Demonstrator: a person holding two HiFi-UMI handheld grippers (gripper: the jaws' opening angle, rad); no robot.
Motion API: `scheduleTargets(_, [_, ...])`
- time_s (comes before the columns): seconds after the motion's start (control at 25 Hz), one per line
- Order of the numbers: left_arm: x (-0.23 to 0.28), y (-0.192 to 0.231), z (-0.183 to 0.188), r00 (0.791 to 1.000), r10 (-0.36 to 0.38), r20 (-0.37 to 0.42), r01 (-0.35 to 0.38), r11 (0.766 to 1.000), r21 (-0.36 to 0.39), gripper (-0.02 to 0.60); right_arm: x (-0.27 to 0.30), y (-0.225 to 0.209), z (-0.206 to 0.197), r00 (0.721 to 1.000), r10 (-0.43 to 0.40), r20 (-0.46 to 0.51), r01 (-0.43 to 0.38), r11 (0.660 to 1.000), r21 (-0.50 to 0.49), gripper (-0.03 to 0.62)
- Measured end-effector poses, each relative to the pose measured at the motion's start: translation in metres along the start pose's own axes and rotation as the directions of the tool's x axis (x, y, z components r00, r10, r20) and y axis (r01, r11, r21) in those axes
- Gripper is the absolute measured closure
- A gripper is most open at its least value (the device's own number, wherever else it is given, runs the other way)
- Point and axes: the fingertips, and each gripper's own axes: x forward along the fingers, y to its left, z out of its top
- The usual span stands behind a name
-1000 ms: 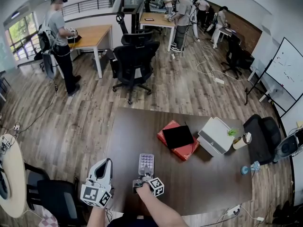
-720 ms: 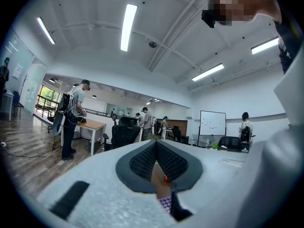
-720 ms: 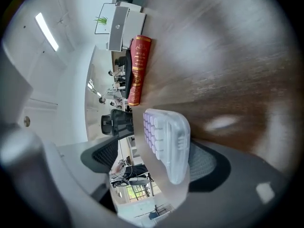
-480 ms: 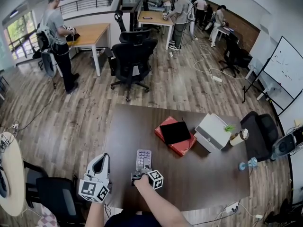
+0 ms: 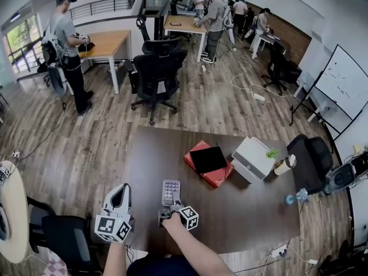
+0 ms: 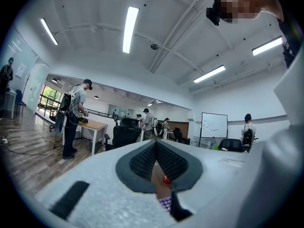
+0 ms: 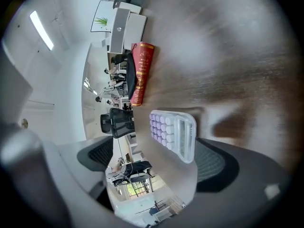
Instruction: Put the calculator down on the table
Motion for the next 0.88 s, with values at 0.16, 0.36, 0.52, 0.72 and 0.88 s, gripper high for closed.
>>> scheduleTargets(0.16, [-0.001, 0.0, -0.001, 1.0, -0.001, 0.001, 0.001, 1.0, -0.006, 0.584, -0.009, 0.031, -0.011, 0.996, 0.083, -0.031, -0.083, 0.996, 0.011, 0.065])
scheduleTargets(0.36, [0.0, -0.004, 0.003, 1.0, -0.012, 0.009, 0.012, 1.0, -0.005, 0.584, -0.02, 0.094, -0.021, 0.963, 0.258, -0.083, -0.26, 0.965, -0.018, 0.065])
scheduleTargets(0.52, [-0.001, -0.005, 0.003, 1.0, -0.014, 0.012, 0.014, 1.0, -0.009, 0.584, -0.045, 0.147, -0.031, 0.915, 0.382, -0.128, -0.39, 0.92, -0.044, 0.065])
scheduleTargets(0.72, [0.0, -0.002, 0.006, 1.0, -0.011, 0.017, 0.011, 1.0, 0.002, 0.583, -0.073, 0.198, -0.028, 0.865, 0.485, -0.131, -0.493, 0.87, -0.031, 0.065])
scheduleTargets(0.88, [0.002, -0.005, 0.007, 1.0, -0.015, 0.025, 0.015, 1.0, 0.007, 0.584, -0.088, 0.225, -0.024, 0.829, 0.543, -0.131, -0.553, 0.832, -0.047, 0.065])
